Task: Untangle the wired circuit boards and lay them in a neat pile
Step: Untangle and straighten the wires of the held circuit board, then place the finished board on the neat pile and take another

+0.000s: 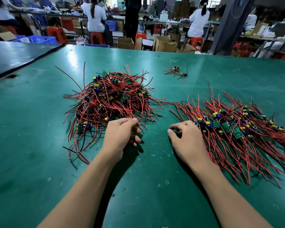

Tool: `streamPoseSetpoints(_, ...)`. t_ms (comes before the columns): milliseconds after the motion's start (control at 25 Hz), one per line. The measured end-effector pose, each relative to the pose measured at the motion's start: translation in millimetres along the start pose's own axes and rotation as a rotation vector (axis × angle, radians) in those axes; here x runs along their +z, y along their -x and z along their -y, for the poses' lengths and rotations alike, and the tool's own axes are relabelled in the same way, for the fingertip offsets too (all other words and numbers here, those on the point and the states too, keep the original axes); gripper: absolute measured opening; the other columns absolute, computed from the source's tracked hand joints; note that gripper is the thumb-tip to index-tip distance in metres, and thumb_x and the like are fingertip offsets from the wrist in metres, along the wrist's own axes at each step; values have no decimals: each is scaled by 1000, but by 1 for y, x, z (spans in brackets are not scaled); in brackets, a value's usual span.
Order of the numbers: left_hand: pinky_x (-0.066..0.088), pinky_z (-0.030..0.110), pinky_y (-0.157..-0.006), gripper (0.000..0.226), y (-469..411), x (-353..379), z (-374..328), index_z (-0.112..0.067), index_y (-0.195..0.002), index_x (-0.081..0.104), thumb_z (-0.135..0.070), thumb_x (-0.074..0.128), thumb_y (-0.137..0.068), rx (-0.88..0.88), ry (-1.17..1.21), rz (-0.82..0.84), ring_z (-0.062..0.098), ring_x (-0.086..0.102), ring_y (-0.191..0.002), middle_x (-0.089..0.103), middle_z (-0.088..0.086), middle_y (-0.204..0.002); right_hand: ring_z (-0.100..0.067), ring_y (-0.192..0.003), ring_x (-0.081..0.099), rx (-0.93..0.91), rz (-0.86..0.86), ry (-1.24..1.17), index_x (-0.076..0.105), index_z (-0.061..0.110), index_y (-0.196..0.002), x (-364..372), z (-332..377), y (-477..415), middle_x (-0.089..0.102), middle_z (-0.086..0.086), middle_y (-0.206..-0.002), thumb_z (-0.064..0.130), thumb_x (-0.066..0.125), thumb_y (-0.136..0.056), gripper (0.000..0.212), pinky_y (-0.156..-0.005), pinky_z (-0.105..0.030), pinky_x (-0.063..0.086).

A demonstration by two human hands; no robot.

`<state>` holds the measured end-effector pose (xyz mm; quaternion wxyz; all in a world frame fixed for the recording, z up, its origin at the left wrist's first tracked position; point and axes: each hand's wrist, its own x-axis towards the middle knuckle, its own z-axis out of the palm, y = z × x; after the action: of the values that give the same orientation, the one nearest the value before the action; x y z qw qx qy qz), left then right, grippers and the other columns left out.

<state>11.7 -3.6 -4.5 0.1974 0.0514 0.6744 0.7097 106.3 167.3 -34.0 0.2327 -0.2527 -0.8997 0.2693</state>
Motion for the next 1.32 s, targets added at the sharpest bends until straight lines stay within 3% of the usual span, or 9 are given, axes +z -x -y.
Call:
streamPoseSetpoints(160, 35, 15, -36, 22, 14, 13, 4, 1, -81, 71, -12, 60, -94, 122, -279, 195, 15, 50, -38, 64, 8, -57, -22, -98, 62, -32, -61, -83, 77, 12, -101, -2, 5, 3, 64, -6, -104, 20, 69, -92, 15, -95, -28, 44)
streamPoseSetpoints(280, 34, 15, -36, 22, 28, 24, 5, -7, -74, 71, -13, 61, -92, 97, -225, 435, 14, 50, -35, 63, 7, -57, -14, -84, 58, -69, 4, -174, 73, 12, -113, -6, 12, 5, 63, -5, -102, 12, 76, -85, 27, -81, -12, 40)
streamPoseSetpoints(440, 34, 15, -38, 20, 38, 26, 0, -14, -67, 69, -17, 66, -87, -17, -81, 757, 13, 53, -36, 61, 4, -55, -25, -78, 57, -185, 212, -244, 57, 15, -141, -11, 16, 7, 62, -7, -102, 0, 69, -78, 65, -75, -23, 46)
streamPoseSetpoints(560, 36, 15, -35, 24, 39, 24, -4, 2, -86, 63, -21, 65, -81, -103, 13, 844, 14, 52, -35, 58, 6, -54, -29, -80, 65, -165, 325, -487, 65, 28, -133, -16, 19, 10, 70, -9, -103, 11, 63, -77, 58, -76, -29, 54)
streamPoseSetpoints(680, 36, 15, -34, 20, 36, 21, -5, -5, -79, 69, -23, 62, -83, -143, 89, 882, 14, 51, -35, 58, 5, -55, -14, -70, 62, -13, 517, -919, 76, 33, -116, -16, 27, 12, 74, -7, -91, 20, 71, -86, 33, -57, -23, 54)
streamPoseSetpoints(800, 40, 19, -39, 15, 33, 19, -1, -7, -83, 71, -20, 64, -87, -152, 104, 919, 14, 54, -39, 60, 4, -59, -10, -67, 60, 2, 388, -977, 77, 25, -109, -15, 28, 8, 73, -3, -89, 33, 66, -92, 22, -56, -20, 48)
streamPoseSetpoints(960, 51, 25, -47, 11, 31, 26, 4, -3, -98, 67, -5, 57, -93, -223, 115, 758, 20, 63, -50, 64, 11, -70, -10, -56, 53, 139, 271, -1266, 80, 21, -97, -26, 25, 0, 68, -1, -80, 37, 63, -86, 26, -54, -19, 40)
streamPoseSetpoints(1120, 56, 25, -51, 21, 22, 28, -2, -4, -113, 58, -12, 46, -99, -268, 394, 466, 21, 69, -58, 71, 11, -76, -11, -57, 49, 265, 372, -1373, 80, 20, -88, -34, 22, -2, 65, 0, -79, 47, 62, -86, 32, -55, -19, 26)
streamPoseSetpoints(1320, 59, 26, -57, 17, 16, 19, -5, -4, -110, 58, -5, 53, -94, -221, 654, 263, 23, 74, -73, 75, 12, -97, -10, -54, 50, 341, 317, -1476, 77, 16, -89, -35, 25, -4, 67, 1, -77, 43, 59, -87, 33, -56, -22, 42)
